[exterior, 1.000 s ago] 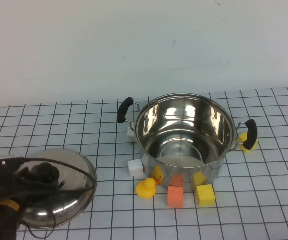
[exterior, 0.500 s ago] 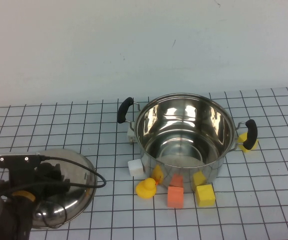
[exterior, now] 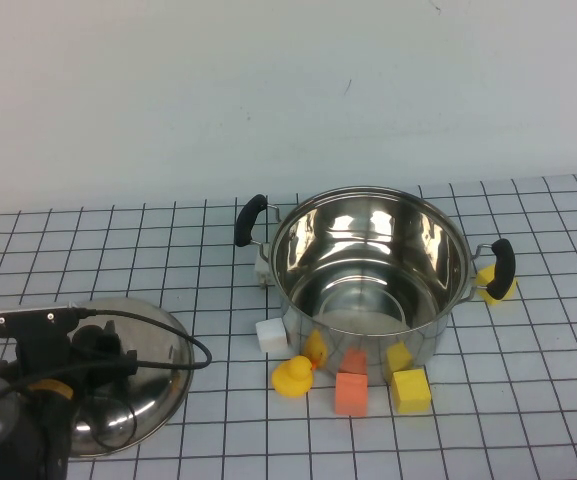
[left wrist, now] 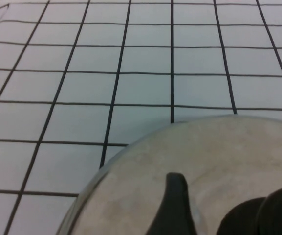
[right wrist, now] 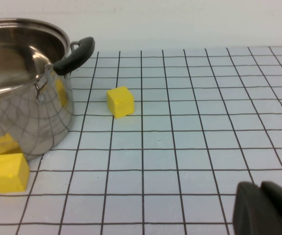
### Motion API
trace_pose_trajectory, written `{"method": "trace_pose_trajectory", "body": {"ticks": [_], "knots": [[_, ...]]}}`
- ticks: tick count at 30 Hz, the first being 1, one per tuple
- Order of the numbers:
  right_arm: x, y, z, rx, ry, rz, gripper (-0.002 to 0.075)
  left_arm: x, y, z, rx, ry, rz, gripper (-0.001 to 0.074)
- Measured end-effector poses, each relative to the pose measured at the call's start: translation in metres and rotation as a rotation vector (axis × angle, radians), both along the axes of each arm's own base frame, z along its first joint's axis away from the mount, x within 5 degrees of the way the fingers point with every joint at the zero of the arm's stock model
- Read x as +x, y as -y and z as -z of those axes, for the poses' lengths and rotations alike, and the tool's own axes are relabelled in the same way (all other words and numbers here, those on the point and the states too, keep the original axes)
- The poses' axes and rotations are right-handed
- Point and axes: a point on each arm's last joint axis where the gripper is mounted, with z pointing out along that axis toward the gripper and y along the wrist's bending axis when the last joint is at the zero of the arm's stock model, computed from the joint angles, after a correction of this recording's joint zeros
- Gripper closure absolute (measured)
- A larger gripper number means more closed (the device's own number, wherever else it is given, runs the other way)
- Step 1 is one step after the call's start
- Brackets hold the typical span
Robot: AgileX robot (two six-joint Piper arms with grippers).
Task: Cover the pot
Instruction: Pick up the pot lid
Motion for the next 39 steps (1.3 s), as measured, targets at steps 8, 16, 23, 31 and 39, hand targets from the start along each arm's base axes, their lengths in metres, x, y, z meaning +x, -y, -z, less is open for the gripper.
{"method": "trace_pose_trajectory", "body": {"ticks": [8,16,23,31,39], "knots": [[0.0,0.0,0.0,0.0,0.0,0.0,0.0717,0.0,0.001,0.003,-0.007,0.012,0.002,0.0405],[0.0,0.0,0.0,0.0,0.0,0.0,0.0717,0.0,0.0,0.003,-0.015,0.016,-0.008,0.0421],[0.0,0.0,0.0,0.0,0.0,0.0,0.0717,0.002,-0.002,-0.015,-0.031,0.026,-0.044,0.0423],[0.0,0.0,0.0,0.0,0.0,0.0,0.0717,0.004,0.0,-0.111,0.002,0.315,0.002,0.0423],[0.0,0.0,0.0,0.0,0.0,0.0,0.0717,-0.001,0.022,-0.208,-0.098,0.458,0.243,0.0423]]}}
